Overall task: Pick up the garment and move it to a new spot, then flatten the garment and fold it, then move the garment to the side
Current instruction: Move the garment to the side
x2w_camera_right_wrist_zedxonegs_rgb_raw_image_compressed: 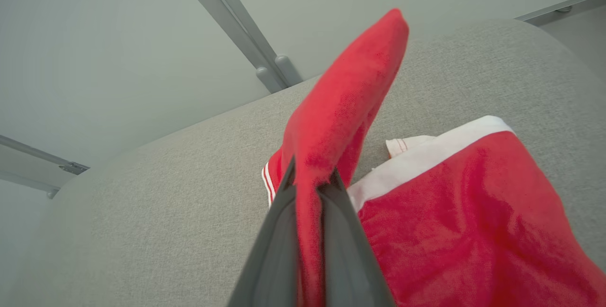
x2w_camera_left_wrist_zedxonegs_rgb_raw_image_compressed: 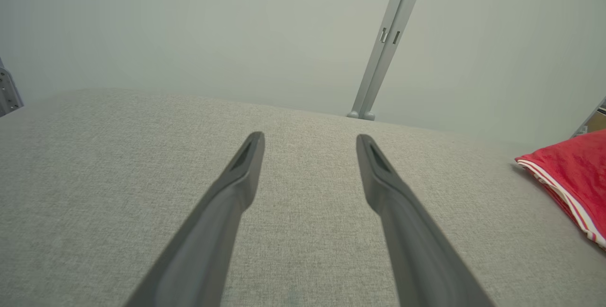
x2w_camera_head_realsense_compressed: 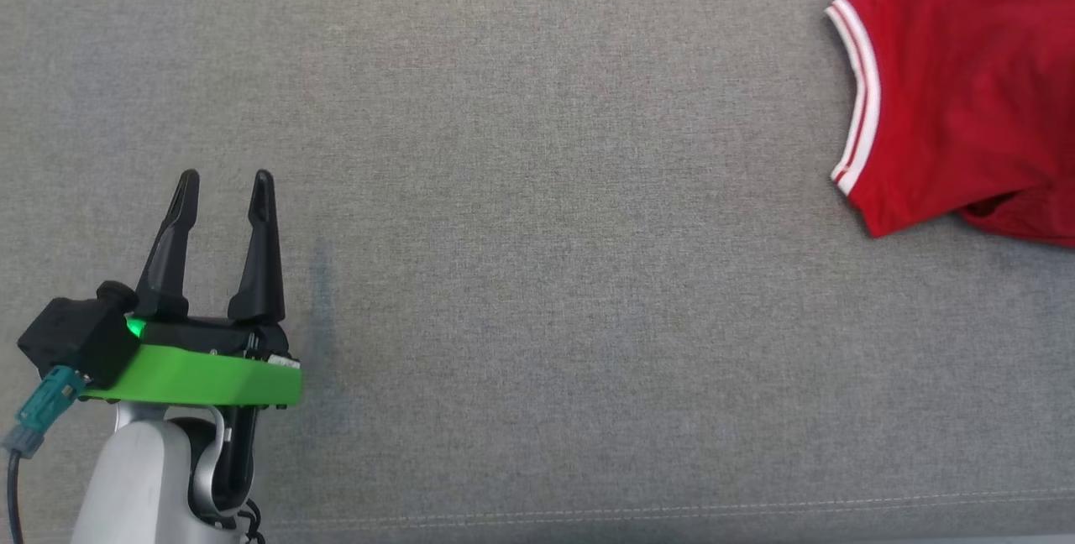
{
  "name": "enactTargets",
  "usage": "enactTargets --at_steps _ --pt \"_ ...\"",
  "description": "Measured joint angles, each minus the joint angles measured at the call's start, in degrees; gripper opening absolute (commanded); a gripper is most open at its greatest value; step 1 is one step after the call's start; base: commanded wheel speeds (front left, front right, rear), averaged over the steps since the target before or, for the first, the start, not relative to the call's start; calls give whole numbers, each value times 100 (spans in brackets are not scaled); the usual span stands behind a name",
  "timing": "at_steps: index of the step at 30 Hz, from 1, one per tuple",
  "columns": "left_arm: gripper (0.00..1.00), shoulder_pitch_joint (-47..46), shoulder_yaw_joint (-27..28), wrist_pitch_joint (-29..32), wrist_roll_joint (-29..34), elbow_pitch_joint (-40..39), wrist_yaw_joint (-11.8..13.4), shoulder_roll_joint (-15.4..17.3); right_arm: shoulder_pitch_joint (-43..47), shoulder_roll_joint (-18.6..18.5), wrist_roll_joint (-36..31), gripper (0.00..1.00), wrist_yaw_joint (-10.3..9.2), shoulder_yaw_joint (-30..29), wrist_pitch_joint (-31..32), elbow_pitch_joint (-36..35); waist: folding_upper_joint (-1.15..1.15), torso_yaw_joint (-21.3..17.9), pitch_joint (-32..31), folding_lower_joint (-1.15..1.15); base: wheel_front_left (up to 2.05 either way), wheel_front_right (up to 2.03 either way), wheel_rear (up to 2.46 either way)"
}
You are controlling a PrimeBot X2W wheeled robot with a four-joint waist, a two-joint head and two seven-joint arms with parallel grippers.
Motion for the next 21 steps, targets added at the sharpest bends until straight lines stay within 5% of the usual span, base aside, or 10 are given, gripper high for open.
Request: enactTargets --at_steps 7,9,10,21 --pt "100 -96 -110 0 0 11 -1 21 -63 -225 -98 0 -127 -77 110 286 0 -45 148 0 0 0 0" --pt "100 -130 -142 1 0 18 -1 21 -63 -330 -268 42 -136 -74 103 424 0 -41 179 0 0 0 0" --pt "100 -151 -145 1 0 25 -1 25 -69 -379 -398 100 -172 -78 73 503 0 -36 192 0 0 0 0" --pt "100 -220 -322 11 -19 377 -21 9 38 -687 -1916 100 -221 272 -914 1134 0 31 32 0 0 0 0"
